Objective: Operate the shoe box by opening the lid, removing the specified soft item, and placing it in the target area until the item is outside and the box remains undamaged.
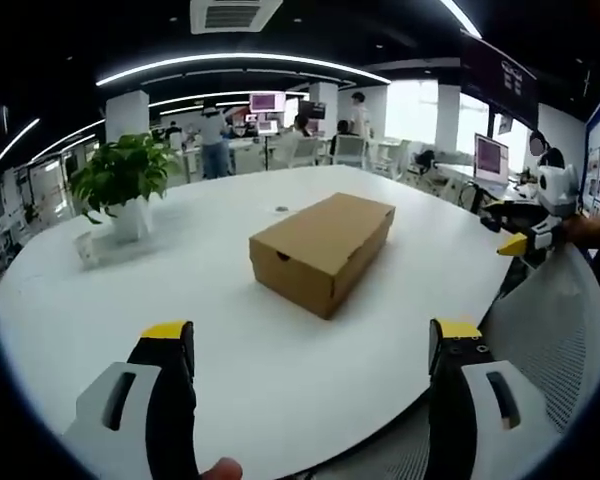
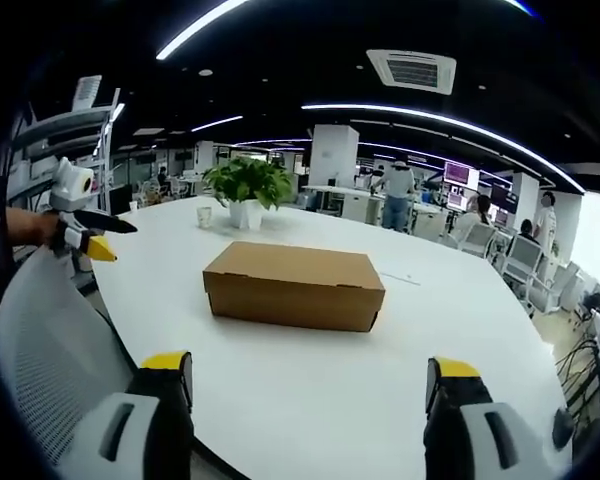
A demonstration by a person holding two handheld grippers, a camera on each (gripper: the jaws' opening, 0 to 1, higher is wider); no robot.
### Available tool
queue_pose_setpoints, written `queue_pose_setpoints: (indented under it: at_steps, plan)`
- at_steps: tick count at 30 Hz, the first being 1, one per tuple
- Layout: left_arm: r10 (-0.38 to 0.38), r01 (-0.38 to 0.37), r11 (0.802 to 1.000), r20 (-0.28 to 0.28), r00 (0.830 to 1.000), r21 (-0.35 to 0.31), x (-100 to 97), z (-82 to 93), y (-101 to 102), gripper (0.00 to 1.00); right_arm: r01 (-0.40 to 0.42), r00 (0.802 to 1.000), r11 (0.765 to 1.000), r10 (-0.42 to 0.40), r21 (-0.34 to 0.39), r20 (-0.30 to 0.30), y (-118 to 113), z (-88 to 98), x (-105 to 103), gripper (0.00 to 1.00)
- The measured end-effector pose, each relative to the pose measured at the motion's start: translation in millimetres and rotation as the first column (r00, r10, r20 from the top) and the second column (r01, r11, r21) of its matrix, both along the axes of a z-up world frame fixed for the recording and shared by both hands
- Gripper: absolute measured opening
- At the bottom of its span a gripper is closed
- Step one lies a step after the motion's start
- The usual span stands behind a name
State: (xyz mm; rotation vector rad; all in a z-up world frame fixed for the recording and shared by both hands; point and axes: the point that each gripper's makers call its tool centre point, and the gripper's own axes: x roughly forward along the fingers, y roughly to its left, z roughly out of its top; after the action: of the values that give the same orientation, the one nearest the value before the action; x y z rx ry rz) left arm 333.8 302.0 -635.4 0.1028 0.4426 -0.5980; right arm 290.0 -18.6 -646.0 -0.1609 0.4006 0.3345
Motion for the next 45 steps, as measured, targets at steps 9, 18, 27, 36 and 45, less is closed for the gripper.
queue_pose_setpoints:
  at_steps: [9,18,27,36,45]
  plan:
    - [-0.002,0.002,1.0,0.017,1.0,0.001,3.9,6.5,-3,0.97,-0.041,0.999,0.999,0.041,-0.004,-0.005,2,2.6,4,0.98]
    - [-0.008,0.008,1.0,0.03,1.0,0.003,14.1,10.8,-9,0.97,-0.084,0.996,0.996,0.084,-0.012,-0.011,-2,7.4,12,0.98]
    - [0.007,-0.006,1.0,0.026,1.0,-0.003,24.6,10.8,-12,0.96,-0.098,0.995,0.995,0.098,-0.019,0.0,-7,11.8,29,0.98]
    - [-0.002,0.002,1.0,0.01,1.0,-0.023,27.4,6.0,-21,0.96,-0.123,0.992,0.992,0.123,-0.019,0.016,-13,16.9,48,0.98]
    - [-0.03,0.031,0.999,0.031,0.999,-0.018,35.3,8.2,-40,0.95,-0.172,0.985,0.984,0.172,-0.038,0.016,-18,15.9,67,0.98]
